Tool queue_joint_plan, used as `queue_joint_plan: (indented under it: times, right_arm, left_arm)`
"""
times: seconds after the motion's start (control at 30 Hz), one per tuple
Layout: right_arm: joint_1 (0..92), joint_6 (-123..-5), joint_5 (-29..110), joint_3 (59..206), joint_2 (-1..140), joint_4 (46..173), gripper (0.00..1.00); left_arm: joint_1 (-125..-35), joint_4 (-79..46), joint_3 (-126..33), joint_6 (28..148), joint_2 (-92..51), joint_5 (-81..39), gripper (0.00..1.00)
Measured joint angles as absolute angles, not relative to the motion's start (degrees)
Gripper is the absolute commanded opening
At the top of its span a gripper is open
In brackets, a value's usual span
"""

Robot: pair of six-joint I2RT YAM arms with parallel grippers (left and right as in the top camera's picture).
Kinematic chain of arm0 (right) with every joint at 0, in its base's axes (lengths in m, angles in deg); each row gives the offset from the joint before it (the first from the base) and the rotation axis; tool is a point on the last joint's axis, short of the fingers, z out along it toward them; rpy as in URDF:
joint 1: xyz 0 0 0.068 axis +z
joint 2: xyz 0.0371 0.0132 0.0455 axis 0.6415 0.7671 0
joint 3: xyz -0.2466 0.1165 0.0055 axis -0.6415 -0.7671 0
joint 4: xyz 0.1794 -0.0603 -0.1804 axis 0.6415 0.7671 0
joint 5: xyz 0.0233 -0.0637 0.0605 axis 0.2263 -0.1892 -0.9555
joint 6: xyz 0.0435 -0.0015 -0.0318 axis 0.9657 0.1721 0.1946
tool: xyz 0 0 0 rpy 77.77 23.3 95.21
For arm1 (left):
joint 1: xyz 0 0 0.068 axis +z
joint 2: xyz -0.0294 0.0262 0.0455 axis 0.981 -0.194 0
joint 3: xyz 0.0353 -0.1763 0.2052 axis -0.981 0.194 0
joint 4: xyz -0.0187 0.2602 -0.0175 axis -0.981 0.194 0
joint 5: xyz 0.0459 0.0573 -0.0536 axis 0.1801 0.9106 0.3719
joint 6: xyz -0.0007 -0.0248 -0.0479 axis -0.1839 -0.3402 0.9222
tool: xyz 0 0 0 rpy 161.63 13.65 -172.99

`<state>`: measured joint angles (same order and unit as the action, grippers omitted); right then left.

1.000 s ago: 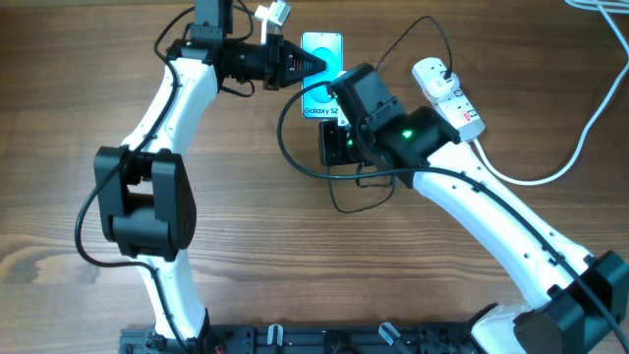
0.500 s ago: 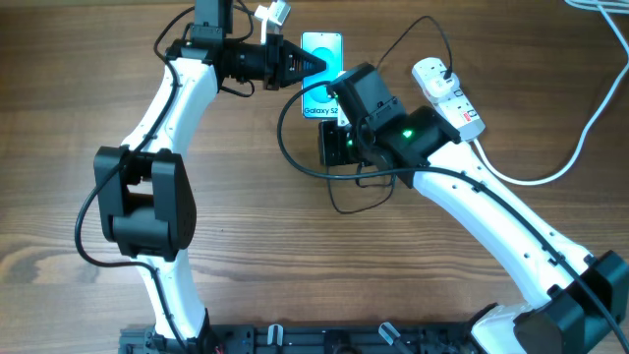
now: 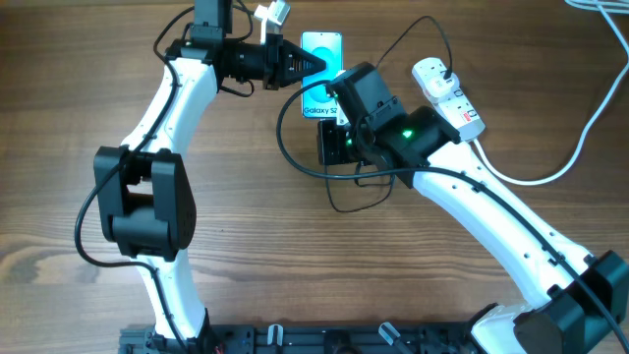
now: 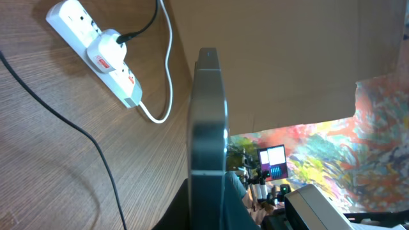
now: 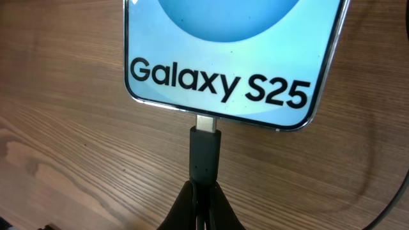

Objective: Plug charger to phone and switch on socket
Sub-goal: 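Push the USB-C plug into the phone port with the right gripper, then release the plug and move the right gripper toward the power strip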

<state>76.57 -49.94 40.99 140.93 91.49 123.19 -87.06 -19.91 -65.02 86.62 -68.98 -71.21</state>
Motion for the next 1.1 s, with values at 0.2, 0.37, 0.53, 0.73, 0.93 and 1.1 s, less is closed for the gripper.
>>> queue_joint_plan:
  times: [0.2,0.37,0.53,0.73,0.93,1.1]
  right_arm:
    - [76.57,-49.94,41.28,140.93,91.49,123.19,0.04]
    - [76.55,-49.94,41.37,140.93,91.49,123.26,0.05]
    - [76.06,-49.96,41.19,140.93,91.49,123.24,0.05]
    - [76.00,-50.64,41.21,141.01,91.49,123.19,0.05]
    - [76.00,-51.07,41.28,141.63,91.49,123.28,0.04]
    - [76.00,-51.05,41.26,141.63,91.49,122.58,0.05]
  left_arm:
    - [-87.08,-20.06,-65.02,86.60,-68.98,-71.98,0.04]
    - [-87.13,-20.06,-65.02,86.40,-68.98,-71.98,0.04]
    - [-87.13,-20.17,-65.02,86.34,-68.98,-71.91,0.04]
    - [-87.13,-20.30,-65.02,85.94,-68.98,-71.93,0.04]
    - [-87.11,-20.54,-65.04,85.94,-68.98,-71.93,0.04]
    - [-87.11,-20.54,-65.04,85.96,-68.98,-71.93,0.04]
